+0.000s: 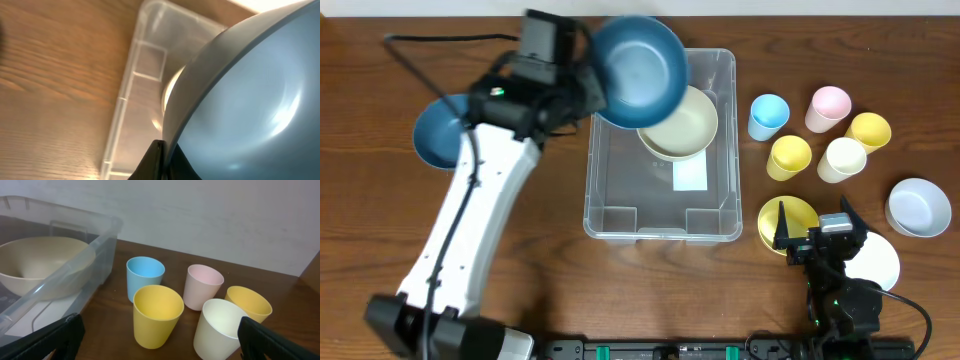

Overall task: Pack container
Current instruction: 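Lift the teal bowl with the left gripper toward the bin, then set the teal bowl into the cream bowl and release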

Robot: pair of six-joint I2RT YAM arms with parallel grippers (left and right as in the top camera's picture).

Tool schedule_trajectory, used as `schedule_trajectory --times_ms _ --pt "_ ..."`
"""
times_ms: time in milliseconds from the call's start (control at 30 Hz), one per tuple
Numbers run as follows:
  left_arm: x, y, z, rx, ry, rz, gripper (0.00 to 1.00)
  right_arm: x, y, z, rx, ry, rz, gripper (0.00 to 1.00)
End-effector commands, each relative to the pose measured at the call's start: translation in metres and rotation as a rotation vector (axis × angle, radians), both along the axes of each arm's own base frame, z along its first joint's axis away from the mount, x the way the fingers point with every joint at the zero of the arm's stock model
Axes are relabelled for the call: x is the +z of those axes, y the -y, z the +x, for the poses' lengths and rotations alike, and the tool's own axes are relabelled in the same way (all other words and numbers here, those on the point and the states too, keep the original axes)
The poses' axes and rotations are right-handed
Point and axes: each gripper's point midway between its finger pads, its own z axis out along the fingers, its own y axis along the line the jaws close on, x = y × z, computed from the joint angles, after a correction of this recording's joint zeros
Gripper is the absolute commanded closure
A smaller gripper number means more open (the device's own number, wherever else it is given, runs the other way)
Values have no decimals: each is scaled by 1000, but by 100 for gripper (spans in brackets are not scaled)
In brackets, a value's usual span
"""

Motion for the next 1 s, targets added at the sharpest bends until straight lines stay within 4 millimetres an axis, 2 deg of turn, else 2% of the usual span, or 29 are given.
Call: schedule_trajectory --times_ms 0,133,333,500,800,900,967 --pt "-22 15 8 -36 -38 30 94 -1 -3 0 15 0 -7 1" --pt "-51 32 18 -64 -80 45 94 -1 -3 0 15 0 -7 1" --pt "-77 50 27 -92 -100 55 94 -1 -3 0 15 0 -7 1" --pt "-91 59 34 -106 -105 57 94 -1 -3 0 15 0 -7 1" --pt "-108 61 36 -107 -135 69 94 -1 -3 0 15 0 -7 1" --pt "-106 62 36 -108 -128 66 67 -1 -3 0 15 0 -7 1" --pt "-103 62 37 -108 -119 63 59 -1 -3 0 15 0 -7 1"
